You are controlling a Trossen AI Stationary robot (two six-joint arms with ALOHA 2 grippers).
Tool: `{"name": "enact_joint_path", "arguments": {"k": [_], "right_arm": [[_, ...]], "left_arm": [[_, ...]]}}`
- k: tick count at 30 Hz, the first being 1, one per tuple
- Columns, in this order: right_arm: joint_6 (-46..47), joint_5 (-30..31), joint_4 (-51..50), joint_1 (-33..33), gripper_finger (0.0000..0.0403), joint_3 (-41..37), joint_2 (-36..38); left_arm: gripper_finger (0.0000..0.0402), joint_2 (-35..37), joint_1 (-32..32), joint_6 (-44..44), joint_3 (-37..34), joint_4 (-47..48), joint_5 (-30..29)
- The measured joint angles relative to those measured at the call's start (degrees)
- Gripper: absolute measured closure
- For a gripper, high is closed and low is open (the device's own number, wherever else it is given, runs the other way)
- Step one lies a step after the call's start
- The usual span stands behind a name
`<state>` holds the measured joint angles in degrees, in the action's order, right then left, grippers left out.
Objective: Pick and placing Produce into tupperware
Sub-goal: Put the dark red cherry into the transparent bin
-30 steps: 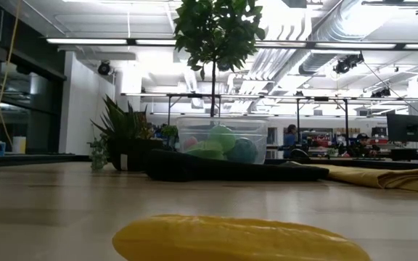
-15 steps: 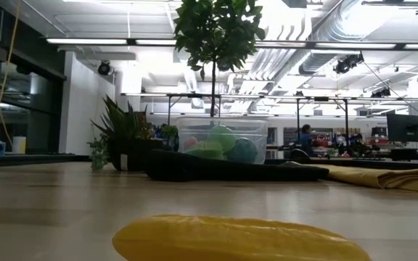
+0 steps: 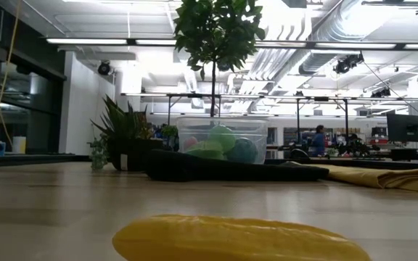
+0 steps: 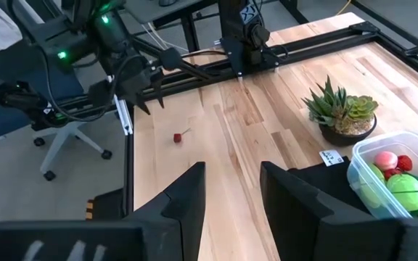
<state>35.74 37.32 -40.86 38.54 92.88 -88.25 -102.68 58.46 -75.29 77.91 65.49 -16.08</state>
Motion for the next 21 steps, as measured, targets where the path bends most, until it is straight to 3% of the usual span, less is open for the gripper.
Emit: {"name": "enact_joint_path", "arguments": {"k": [11, 21], "right_arm": [[-1.74, 0.72, -0.02, 0.00, 0.0279, 0.00, 0.00], [-1.73, 0.81, -0.11, 0.00, 0.0279, 0.00, 0.00]], "left_arm": [[0.0266, -0.08, -2.57, 0.50, -5.72, -6.58, 3.46], [0.0266, 0.23, -6.62, 11.81, -6.86, -10.78, 3.61]]}}
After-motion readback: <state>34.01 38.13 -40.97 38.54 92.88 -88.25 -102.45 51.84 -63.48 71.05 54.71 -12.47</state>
